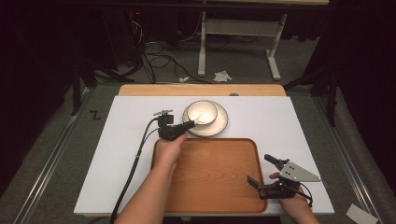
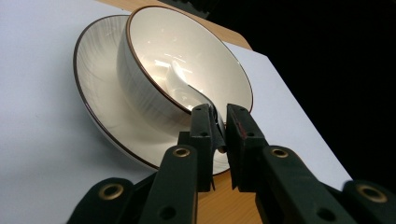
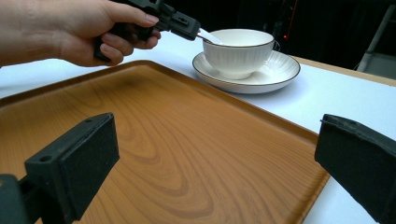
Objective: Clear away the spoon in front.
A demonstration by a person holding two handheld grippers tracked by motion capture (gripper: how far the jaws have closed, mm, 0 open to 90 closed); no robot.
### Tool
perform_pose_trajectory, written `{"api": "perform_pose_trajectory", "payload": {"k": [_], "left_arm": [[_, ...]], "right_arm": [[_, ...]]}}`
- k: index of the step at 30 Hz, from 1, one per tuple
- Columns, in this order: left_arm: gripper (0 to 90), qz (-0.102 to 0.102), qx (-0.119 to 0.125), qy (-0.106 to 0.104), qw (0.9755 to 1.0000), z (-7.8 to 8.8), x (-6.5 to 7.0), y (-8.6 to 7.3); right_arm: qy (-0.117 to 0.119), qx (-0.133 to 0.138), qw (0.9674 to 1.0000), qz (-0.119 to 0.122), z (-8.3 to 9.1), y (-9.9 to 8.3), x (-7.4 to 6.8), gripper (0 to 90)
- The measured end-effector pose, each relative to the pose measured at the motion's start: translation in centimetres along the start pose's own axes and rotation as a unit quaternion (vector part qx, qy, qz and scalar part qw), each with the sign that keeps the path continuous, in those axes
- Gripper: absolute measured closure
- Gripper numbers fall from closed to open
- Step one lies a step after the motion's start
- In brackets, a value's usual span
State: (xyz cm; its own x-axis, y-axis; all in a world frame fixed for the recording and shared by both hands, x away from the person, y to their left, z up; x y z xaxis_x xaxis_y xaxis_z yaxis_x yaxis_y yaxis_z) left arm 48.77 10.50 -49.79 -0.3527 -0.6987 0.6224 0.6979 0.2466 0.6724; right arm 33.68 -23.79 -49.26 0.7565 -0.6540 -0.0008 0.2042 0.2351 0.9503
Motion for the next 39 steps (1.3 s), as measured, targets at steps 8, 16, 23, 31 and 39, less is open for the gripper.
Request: {"api": "perform_pose_trajectory", "payload": {"k": [8,16,23,31,39], "left_arm": [[85.8,-0.011,-0.003,0.001,0.9999,0.2,0.1,0.0],[86.2,-0.020,-0.002,-0.004,0.9998,0.3,0.3,-0.1],[86.2,-0.048,0.004,-0.004,0.9988,0.3,0.4,-0.2],[86.2,-0.073,0.011,0.003,0.9972,0.4,0.7,-0.3],[86.3,-0.088,0.029,-0.002,0.9957,0.9,1.1,0.0]], "right_arm": [[0.000,0.000,1.0000,0.000,0.0,0.0,0.0,0.9],[-0.001,0.001,1.0000,0.000,0.0,0.0,0.0,0.9],[0.001,0.000,1.0000,-0.001,0.0,0.0,0.0,0.9],[0.000,-0.001,1.0000,0.001,0.0,0.0,0.0,0.9],[-0.001,0.000,1.0000,0.001,0.0,0.0,0.0,0.9]]}}
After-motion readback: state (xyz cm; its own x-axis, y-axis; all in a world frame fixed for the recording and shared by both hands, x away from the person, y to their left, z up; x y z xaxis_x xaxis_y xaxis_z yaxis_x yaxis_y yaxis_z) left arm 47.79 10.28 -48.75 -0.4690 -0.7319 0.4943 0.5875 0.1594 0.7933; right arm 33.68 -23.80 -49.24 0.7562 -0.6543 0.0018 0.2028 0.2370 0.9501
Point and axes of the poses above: each handheld gripper's, and its own axes: z roughly backward along the jaws, y roughly out of its top, x roughly to its right, the point moved 3 cm from there along -z, roughly forward along the jaws, and after that the axes turned 1 degree about y, right-handed, at the moved point
